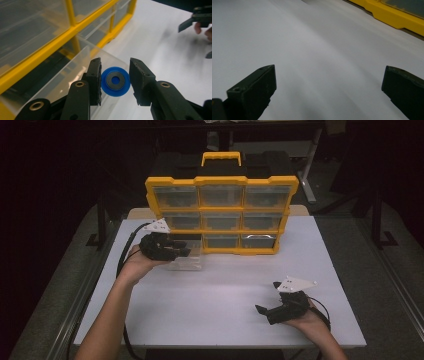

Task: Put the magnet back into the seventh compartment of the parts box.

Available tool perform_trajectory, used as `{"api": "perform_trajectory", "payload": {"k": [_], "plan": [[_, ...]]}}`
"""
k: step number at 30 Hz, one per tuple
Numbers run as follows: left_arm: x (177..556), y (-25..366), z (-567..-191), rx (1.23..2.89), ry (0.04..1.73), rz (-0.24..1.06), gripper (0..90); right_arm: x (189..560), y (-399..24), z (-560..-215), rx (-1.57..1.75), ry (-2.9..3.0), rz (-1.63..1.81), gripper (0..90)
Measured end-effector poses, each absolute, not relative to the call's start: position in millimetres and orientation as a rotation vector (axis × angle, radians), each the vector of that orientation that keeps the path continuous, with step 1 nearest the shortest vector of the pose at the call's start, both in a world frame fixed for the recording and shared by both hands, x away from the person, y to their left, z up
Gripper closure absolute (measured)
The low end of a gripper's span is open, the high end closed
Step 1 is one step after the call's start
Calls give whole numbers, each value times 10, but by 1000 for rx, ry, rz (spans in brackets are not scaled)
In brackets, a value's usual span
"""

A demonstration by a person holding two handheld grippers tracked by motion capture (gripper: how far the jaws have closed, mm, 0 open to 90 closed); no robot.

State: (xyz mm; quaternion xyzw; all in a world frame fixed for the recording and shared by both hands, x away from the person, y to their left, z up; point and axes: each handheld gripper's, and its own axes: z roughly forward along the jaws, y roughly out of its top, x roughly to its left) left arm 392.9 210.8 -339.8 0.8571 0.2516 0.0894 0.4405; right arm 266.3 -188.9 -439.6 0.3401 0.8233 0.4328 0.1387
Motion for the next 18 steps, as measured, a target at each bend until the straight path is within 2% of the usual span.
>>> {"api": "perform_trajectory", "payload": {"k": [18], "plan": [[4116,2137,-3578,2129,686,256,628,2665,-1890,-4401,987,2386,1249,0]]}}
